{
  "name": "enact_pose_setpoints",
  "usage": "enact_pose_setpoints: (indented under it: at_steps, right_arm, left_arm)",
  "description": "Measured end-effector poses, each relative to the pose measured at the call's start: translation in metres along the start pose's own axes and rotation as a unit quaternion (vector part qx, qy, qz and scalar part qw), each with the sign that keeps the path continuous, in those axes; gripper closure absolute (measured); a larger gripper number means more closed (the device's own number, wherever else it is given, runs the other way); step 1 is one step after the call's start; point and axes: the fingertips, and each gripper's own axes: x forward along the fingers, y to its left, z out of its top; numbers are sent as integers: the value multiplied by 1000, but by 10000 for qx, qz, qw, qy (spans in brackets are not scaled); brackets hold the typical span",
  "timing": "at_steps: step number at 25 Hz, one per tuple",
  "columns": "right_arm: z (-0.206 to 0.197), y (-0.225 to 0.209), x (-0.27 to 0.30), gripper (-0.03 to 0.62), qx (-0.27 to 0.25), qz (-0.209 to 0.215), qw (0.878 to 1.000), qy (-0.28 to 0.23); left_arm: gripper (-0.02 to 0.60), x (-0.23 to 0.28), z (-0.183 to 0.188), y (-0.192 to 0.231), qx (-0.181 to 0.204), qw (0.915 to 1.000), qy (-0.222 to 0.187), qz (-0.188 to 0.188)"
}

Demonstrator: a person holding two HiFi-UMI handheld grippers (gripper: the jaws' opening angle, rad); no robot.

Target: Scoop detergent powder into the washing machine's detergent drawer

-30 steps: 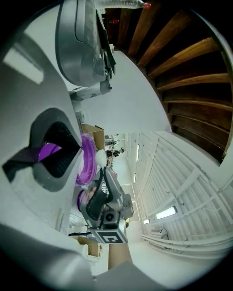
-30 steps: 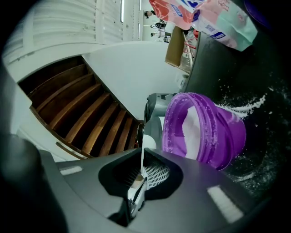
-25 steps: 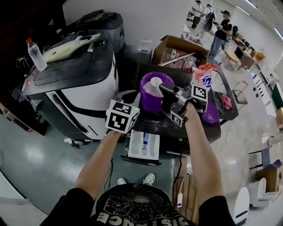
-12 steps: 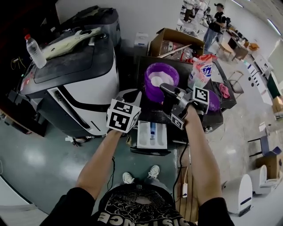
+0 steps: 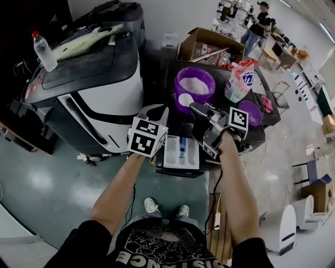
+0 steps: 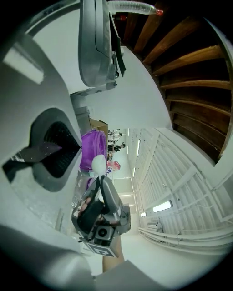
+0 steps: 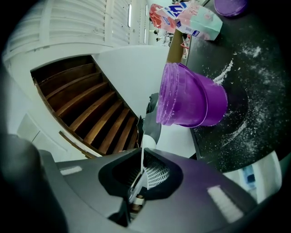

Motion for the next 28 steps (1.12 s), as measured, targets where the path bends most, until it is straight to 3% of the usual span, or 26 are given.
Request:
enact_pose_setpoints:
  at_steps: [11, 28]
  right_arm:
    - [-35, -24, -23, 556, -270, -29, 9960, 846]
    - [-91, -83, -48, 556, -706, -375, 9736, 2138]
  left_arm:
    - [580, -20, -22, -25, -213, 9979, 106, 604]
    - [580, -59, -76, -54, -548, 9867, 499, 1447]
